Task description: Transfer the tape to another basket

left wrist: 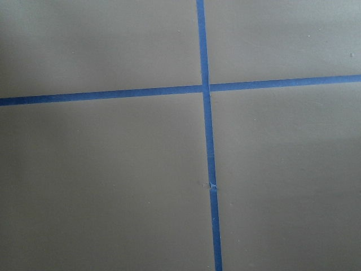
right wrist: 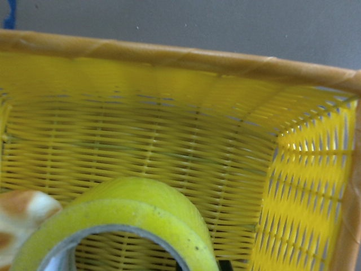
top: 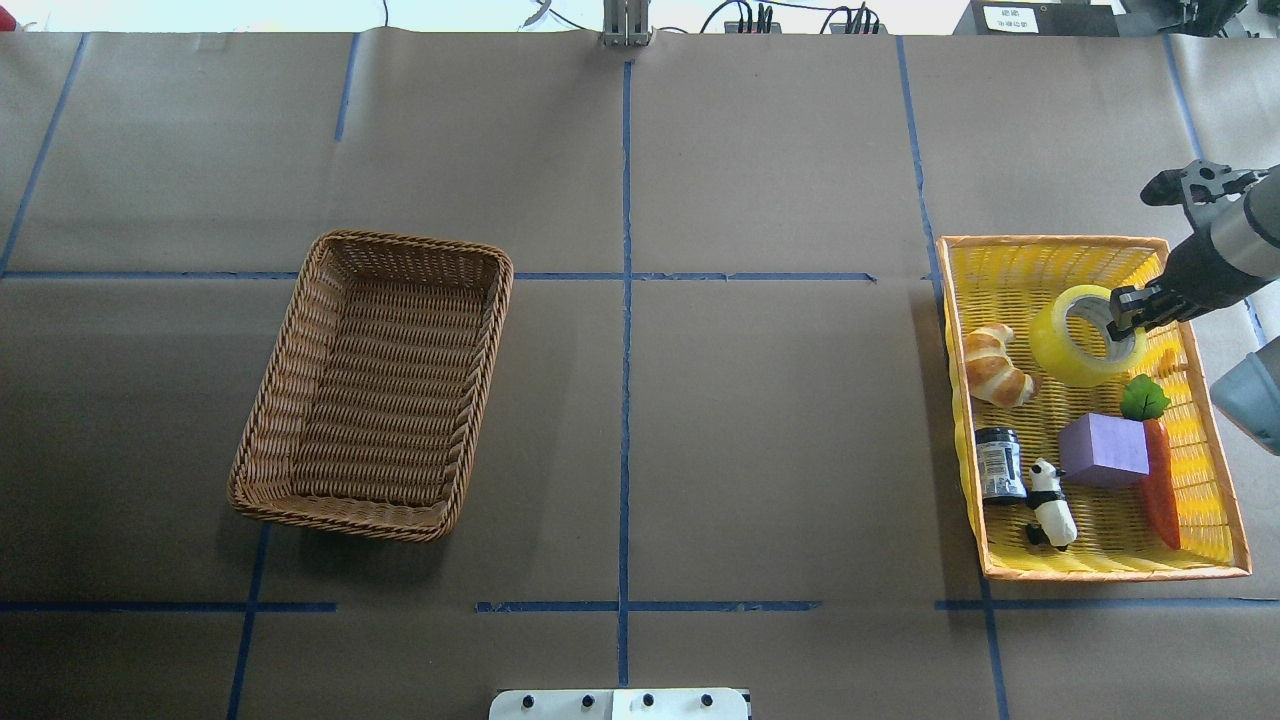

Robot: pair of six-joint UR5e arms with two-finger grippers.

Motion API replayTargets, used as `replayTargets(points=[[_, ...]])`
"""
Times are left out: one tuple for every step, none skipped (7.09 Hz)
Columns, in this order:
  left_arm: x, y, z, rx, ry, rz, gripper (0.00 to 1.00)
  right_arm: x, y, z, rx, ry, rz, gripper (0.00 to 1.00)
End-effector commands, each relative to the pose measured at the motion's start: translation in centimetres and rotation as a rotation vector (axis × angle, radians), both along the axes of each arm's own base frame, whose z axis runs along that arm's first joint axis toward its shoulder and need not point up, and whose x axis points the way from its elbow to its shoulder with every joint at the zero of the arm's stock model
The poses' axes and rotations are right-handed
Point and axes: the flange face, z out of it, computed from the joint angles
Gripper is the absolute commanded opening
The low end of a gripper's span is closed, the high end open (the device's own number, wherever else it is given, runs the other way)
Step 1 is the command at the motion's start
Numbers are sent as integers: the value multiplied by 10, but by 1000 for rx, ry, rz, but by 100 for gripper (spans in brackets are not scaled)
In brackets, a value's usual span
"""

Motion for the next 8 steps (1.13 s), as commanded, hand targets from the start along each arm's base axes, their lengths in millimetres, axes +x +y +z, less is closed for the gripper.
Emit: replayTargets(points=[[1,0,-1,2,11,0,100,52,5,-42,31,-105,60,0],[1,-1,-4,17,14,1,100,57,3,-63,49,-137,72,0],[1,-2,-15,43,11,2,100,56,1,-96,54,-170,108,0],[2,-2,-35,80,9,3,100,50,-11,-135,32,-209,171,0],[6,-4,-54,119,10,12,100,39,-21,-168,29,-241,195,0],[19,-5,-86,165,21,26,100,28,-26,-188,19,-262,204,0],[51,-6,-130,103,69,-29,100,10,-24,-205,12,-308,222,0],[99,-4,-161,61,107,-44,100,-7,-21,-203,-5,-390,263,0]])
